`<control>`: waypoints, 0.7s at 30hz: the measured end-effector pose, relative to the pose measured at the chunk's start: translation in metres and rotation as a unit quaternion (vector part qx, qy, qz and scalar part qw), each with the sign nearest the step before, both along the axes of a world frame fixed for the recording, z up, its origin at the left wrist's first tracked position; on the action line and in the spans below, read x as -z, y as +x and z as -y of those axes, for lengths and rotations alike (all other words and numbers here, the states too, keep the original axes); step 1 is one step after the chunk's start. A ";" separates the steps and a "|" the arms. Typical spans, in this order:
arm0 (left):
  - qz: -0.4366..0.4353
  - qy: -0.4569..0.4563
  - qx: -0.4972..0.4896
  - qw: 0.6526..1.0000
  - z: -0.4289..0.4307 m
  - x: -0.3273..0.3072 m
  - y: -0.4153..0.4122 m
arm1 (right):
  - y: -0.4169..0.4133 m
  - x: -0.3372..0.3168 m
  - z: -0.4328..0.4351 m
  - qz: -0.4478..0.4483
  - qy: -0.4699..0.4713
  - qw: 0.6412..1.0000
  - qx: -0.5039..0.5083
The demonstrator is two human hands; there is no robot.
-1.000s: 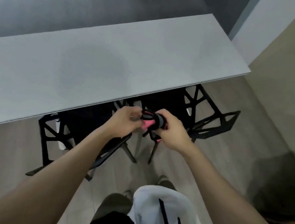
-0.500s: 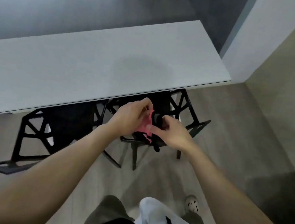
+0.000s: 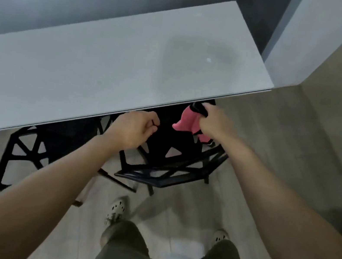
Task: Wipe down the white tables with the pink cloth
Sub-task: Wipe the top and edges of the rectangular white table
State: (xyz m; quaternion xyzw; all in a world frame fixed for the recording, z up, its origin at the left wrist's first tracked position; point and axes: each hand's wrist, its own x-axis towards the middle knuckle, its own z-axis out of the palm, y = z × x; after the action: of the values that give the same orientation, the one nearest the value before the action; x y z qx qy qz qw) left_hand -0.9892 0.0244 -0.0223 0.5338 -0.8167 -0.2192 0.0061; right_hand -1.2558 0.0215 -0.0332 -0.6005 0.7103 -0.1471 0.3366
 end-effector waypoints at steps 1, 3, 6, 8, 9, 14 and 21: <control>0.011 -0.003 0.004 1.000 0.017 0.009 0.009 | 0.001 0.003 0.014 -0.005 -0.026 0.998 0.052; 0.025 -0.025 0.015 0.999 0.055 0.027 0.029 | 0.011 0.007 0.038 0.001 -0.131 0.980 0.151; 0.027 -0.081 0.032 0.996 0.113 0.056 0.057 | 0.049 0.031 0.063 -0.019 -0.232 0.959 0.159; 0.024 -0.112 0.048 0.992 0.151 0.075 0.070 | 0.079 0.065 0.074 -0.130 -0.126 0.983 0.040; 0.025 -0.128 0.059 0.990 0.168 0.084 0.075 | 0.090 0.079 0.080 -0.174 -0.079 0.982 0.011; -0.014 -0.218 0.101 0.971 0.221 0.135 0.099 | 0.115 0.110 0.135 -0.219 -0.130 0.955 0.153; -0.094 -0.237 0.070 0.964 0.221 0.158 0.104 | 0.189 0.130 0.115 -0.279 -0.166 0.946 0.007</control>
State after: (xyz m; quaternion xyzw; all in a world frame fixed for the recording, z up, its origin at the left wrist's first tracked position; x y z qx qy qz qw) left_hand -0.8855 -0.1965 -0.1801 0.4352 -0.8765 -0.0690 0.1938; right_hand -1.0667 -0.0936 -0.1627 -0.6601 0.7454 -0.0912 0.0196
